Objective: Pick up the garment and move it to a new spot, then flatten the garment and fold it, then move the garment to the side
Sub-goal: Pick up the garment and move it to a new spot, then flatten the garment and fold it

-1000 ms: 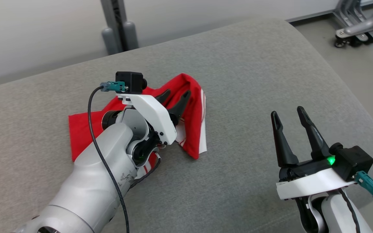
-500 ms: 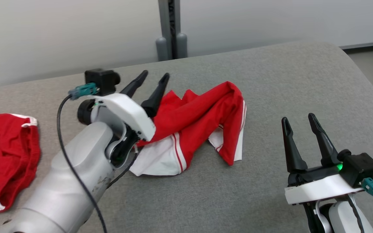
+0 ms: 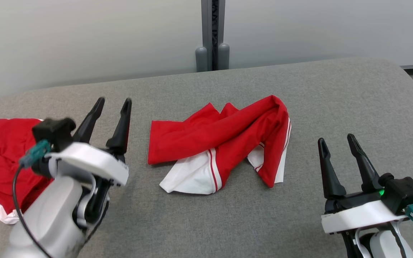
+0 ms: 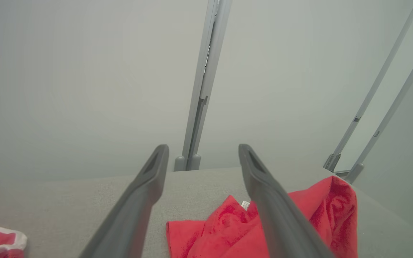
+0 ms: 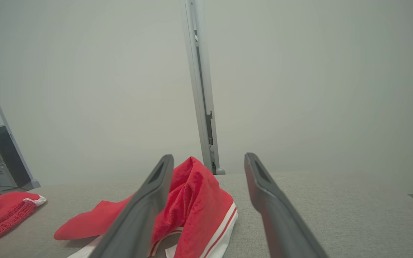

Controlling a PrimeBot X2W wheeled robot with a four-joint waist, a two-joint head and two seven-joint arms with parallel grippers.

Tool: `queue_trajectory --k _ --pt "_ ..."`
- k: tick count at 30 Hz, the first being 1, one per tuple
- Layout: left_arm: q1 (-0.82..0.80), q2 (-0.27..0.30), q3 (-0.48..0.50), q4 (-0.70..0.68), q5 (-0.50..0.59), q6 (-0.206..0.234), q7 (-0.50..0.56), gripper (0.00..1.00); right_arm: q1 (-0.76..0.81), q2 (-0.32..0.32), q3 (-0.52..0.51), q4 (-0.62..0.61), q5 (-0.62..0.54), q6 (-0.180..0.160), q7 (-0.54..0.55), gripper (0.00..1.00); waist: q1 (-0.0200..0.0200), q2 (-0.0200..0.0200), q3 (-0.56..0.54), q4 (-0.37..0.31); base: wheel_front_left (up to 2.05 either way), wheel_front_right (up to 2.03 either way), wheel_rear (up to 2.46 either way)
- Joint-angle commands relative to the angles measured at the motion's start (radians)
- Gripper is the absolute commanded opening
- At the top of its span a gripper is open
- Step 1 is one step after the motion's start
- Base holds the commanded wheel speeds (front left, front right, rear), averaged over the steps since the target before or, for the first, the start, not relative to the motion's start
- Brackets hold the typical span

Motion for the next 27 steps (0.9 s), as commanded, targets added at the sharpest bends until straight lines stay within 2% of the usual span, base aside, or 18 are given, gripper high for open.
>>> queue_trajectory --k 1,6,11,18,27 --pt "0.05 0.009 0.032 -0.04 0.03 0.018 -0.003 1.0 0.015 -0.008 -0.005 -0.004 -0.003 0.002 -0.002 1.0 0.0 0.0 0.0 0.001 0.0 0.0 0.0" --pt "0.225 -0.001 0.173 -0.2 0.144 0.072 -0.003 1.0 0.032 -0.007 -0.015 -0.007 -0.005 0.002 -0.002 1.0 0.0 0.0 -0.006 0.004 0.0 0.0 0.0" --pt "0.374 -0.05 0.292 -0.318 0.255 0.095 -0.003 1.0 0.053 -0.007 -0.025 -0.015 -0.005 0.002 -0.002 1.0 0.0 0.0 -0.012 0.004 0.0 0.0 0.0" --pt "0.524 -0.138 0.403 -0.384 0.37 0.044 -0.003 1.0 0.08 -0.001 -0.021 -0.015 0.002 0.002 -0.002 1.0 0.0 0.0 -0.019 0.0 0.0 0.0 0.0" --pt "0.577 -0.214 0.471 -0.38 0.452 -0.001 -0.003 1.0 0.098 0.004 -0.031 -0.02 0.002 0.002 -0.002 1.0 0.0 0.0 -0.03 0.002 0.0 0.0 0.0"
